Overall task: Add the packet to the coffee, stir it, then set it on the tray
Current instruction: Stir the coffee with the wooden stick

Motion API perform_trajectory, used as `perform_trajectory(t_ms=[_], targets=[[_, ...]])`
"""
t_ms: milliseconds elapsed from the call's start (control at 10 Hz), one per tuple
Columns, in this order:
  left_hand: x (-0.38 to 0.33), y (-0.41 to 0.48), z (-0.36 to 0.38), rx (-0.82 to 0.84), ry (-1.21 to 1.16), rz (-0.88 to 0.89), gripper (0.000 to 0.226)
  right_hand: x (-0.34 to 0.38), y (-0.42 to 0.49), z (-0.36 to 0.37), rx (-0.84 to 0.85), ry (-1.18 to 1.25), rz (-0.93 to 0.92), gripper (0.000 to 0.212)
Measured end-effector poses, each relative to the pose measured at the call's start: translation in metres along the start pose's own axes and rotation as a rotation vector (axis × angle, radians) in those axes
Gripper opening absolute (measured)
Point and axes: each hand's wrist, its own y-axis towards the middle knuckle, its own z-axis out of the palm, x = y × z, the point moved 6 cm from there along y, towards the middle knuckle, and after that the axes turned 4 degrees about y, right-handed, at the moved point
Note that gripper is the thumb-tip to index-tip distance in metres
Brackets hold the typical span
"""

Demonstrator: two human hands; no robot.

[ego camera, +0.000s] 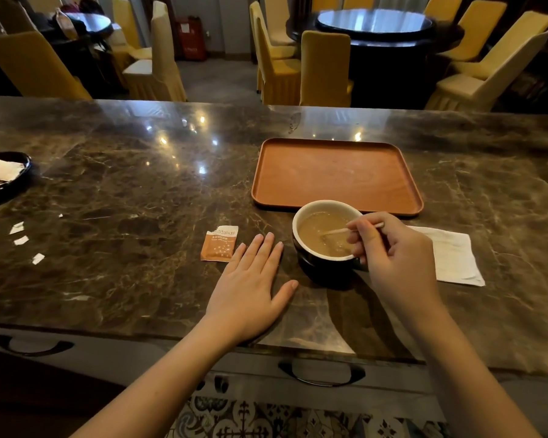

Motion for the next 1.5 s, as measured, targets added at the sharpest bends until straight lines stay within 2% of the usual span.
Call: perform_trajectory(t_ms=[200, 300, 500, 700, 900, 1100, 1200, 1300, 1400, 1500], targets=[[0.0, 0.0, 0.0, 0.002, 0.005, -0.003, 0.071, 0.007, 0.002, -0.007, 0.132, 0.052, 0.066, 0.017], [0.0, 0.0, 0.001, 0.001, 0.01, -0.001, 0.07, 0.009, 0.008, -0.02, 0.164, -0.039, 0.069, 0.016], [0.0, 0.001, 0.0, -0.001, 0.005, 0.001, 0.07, 0.007, 0.014, -0.03, 0.045, -0.175, 0.01, 0.018], [0.0, 0.001, 0.001, -0.008, 0.003, 0.002, 0.069, -0.001, 0.013, -0.017, -0.021, -0.128, -0.014, 0.014], [-0.001, 0.0, -0.001, -0.023, 0.003, 0.0, 0.07, -0.003, 0.007, -0.003, 0.003, -0.02, -0.011, 0.014], [-0.001, 0.001, -0.001, -0.021, -0.001, 0.0, 0.07, 0.004, 0.004, -0.002, 0.102, 0.076, 0.013, 0.018], [0.0, 0.001, 0.0, -0.02, -0.005, -0.002, 0.069, 0.007, 0.006, -0.01, 0.173, 0.077, 0.037, 0.019], [0.0, 0.0, 0.0, -0.019, 0.0, -0.002, 0.069, 0.006, 0.012, -0.022, 0.197, -0.023, 0.037, 0.019], [0.0, 0.0, 0.0, -0.02, -0.004, -0.001, 0.069, 0.004, 0.013, -0.03, 0.128, -0.106, 0.0, 0.017], [0.0, 0.0, -0.001, -0.02, -0.006, 0.0, 0.069, 0.001, 0.009, -0.026, 0.072, -0.059, -0.008, 0.017]])
